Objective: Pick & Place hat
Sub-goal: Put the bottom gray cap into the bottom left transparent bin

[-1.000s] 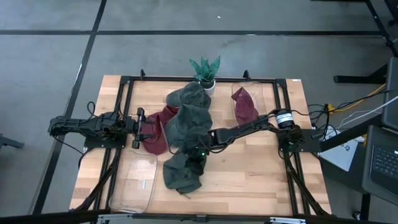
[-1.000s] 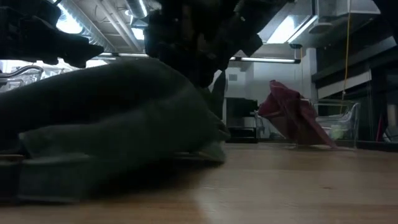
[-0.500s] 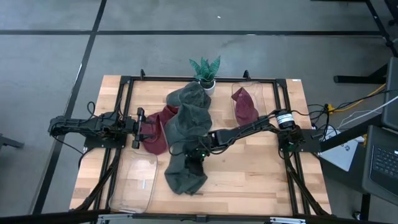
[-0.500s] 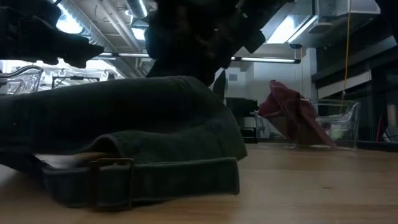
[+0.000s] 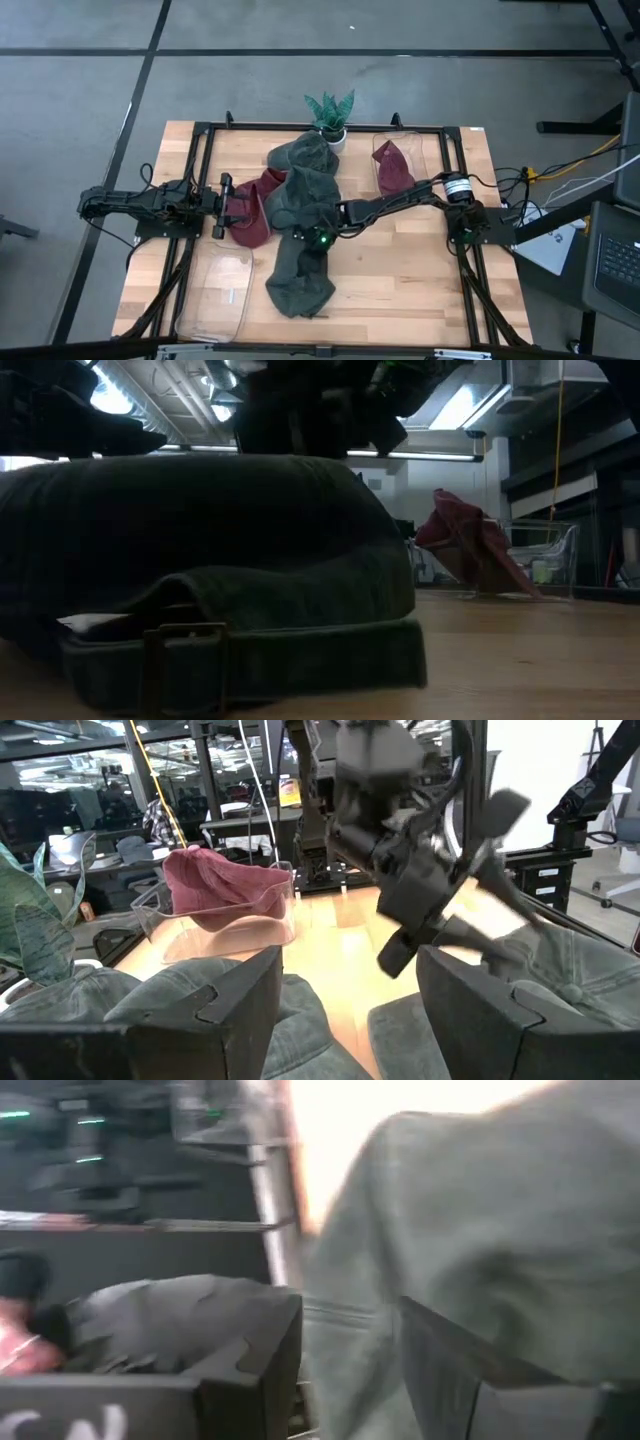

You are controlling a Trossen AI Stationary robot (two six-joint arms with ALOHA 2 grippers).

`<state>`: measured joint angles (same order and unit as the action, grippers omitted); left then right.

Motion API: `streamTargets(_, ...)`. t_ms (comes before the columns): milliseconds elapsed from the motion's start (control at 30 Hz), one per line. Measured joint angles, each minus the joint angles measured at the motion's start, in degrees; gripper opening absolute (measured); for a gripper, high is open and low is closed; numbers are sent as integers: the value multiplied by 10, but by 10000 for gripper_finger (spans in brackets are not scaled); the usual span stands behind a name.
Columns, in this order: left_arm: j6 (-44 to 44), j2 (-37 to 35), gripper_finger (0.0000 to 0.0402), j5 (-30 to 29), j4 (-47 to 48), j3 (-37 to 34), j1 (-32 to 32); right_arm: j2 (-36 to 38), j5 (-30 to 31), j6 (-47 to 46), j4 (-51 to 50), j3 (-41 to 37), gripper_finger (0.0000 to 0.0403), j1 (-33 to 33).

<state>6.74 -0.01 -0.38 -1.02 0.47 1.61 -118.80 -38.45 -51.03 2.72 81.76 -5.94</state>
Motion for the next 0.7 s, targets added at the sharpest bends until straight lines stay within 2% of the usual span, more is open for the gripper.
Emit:
streamTargets(100,0,0,230,0,0,0,0,21,-17,10,28,0,155,11)
streamTargets(167,0,0,230,0,0,0,0,35,-18,53,30,1,155,16)
streamTargets(233,0,0,229,0,0,0,0,46,-27,134,26,1,155,18)
streamTargets(367,0,0,229,0,0,0,0,77,-62,371,-26,0,155,8)
streamTargets(500,0,0,230,0,0,0,0,100,-11,576,-95,0,155,-9)
streamTargets(567,0,0,229,0,0,0,0,107,18,641,-116,0,155,-17)
streamTargets(700,0,0,229,0,0,0,0,110,24,711,-127,0,155,-30)
